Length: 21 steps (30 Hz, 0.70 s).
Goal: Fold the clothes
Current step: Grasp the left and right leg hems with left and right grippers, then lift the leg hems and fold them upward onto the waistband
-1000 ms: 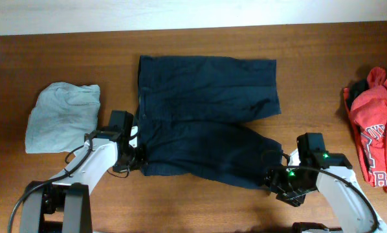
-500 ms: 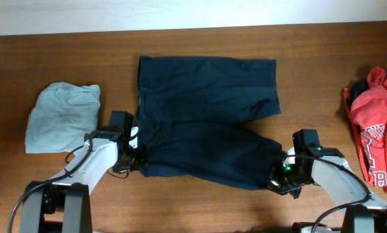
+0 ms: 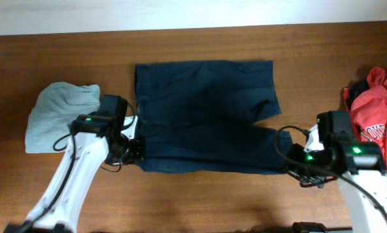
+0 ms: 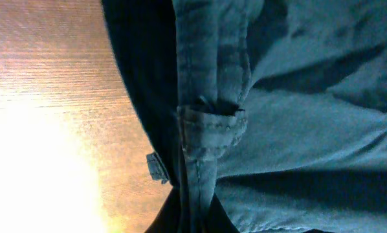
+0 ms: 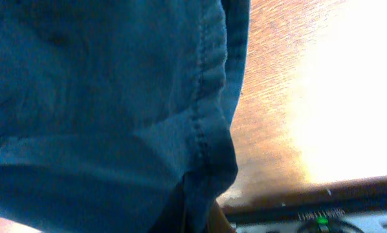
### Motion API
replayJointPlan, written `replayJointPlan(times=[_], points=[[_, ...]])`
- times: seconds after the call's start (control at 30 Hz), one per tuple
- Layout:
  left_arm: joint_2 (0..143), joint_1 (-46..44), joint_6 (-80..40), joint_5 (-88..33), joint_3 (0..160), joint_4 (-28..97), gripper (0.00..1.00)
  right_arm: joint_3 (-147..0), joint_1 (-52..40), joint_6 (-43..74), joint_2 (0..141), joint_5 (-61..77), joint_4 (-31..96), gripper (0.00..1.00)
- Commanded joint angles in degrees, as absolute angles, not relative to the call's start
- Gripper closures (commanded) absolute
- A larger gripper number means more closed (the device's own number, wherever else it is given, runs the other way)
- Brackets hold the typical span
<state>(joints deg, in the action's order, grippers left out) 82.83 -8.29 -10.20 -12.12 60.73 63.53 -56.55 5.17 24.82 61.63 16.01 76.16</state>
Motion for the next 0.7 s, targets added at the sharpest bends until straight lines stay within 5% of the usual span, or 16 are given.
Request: replayJointPlan(times=[0.0, 0.2, 0.67], points=[[76.14, -7.84, -9.10, -9.02, 64.95, 69.54, 0.99, -62.83, 5.28, 24.05, 58.98, 9.85, 82.89, 0.96], [66.92, -7.84, -9.13, -6.92, 67.51, 75.96, 0.99, -71.11, 5.28, 24.05, 57.76, 9.82, 91.74, 0.96], [84.16, -7.81, -3.31, -6.20, 68.31, 55.75, 0.94, -72.44, 5.28, 22.44, 89.27, 12.25, 63.86, 0.96]])
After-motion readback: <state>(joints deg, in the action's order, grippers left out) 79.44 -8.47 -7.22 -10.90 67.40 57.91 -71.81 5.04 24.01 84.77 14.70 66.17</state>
